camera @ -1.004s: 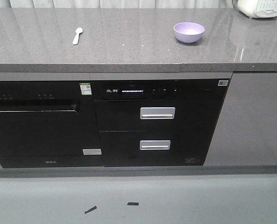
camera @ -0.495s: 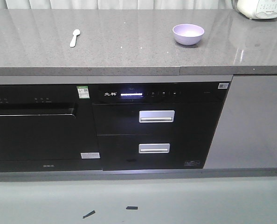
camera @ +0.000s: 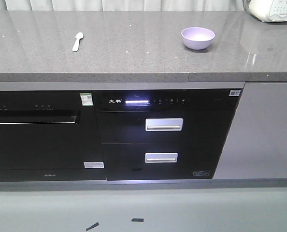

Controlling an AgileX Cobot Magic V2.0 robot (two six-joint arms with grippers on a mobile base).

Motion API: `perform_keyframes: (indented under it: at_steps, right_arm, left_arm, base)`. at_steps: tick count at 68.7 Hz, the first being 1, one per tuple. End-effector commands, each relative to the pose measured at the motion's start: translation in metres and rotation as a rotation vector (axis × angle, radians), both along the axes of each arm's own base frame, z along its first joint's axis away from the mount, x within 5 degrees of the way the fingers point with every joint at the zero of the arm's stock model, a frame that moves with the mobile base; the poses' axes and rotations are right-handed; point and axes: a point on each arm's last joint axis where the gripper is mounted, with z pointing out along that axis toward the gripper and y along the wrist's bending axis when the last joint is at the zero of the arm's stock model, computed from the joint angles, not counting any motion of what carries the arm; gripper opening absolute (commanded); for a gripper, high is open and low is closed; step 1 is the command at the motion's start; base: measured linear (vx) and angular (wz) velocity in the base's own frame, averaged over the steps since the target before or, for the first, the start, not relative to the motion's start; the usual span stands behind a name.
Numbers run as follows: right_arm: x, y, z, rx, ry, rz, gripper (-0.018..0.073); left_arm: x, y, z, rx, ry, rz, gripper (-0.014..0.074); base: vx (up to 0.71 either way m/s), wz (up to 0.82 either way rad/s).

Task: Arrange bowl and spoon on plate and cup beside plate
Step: 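Continue driving forward until the countertop edge is close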

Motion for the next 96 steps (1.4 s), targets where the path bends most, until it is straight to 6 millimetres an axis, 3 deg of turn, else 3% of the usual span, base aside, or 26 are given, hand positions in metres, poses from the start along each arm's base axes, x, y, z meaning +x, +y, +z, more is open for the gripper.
perform_keyframes:
  at_steps: [1, 96]
  right_arm:
    - [-0.0005, 0.0007, 0.0013, -0.020, -0.063, 0.003, -0.0005]
    - [-0.0005, 0.0007, 0.0013, -0.020, -0.063, 0.003, -0.0005]
  left_arm:
    - [0.0016, -0.0008, -0.0048, -0.018, -0.028, -0.005, -0.0006]
    - [0.0016, -0.0008, -0.0048, -0.018, -0.028, -0.005, -0.0006]
  base:
    - [0.05, 0.03]
    - [0.06, 0.02]
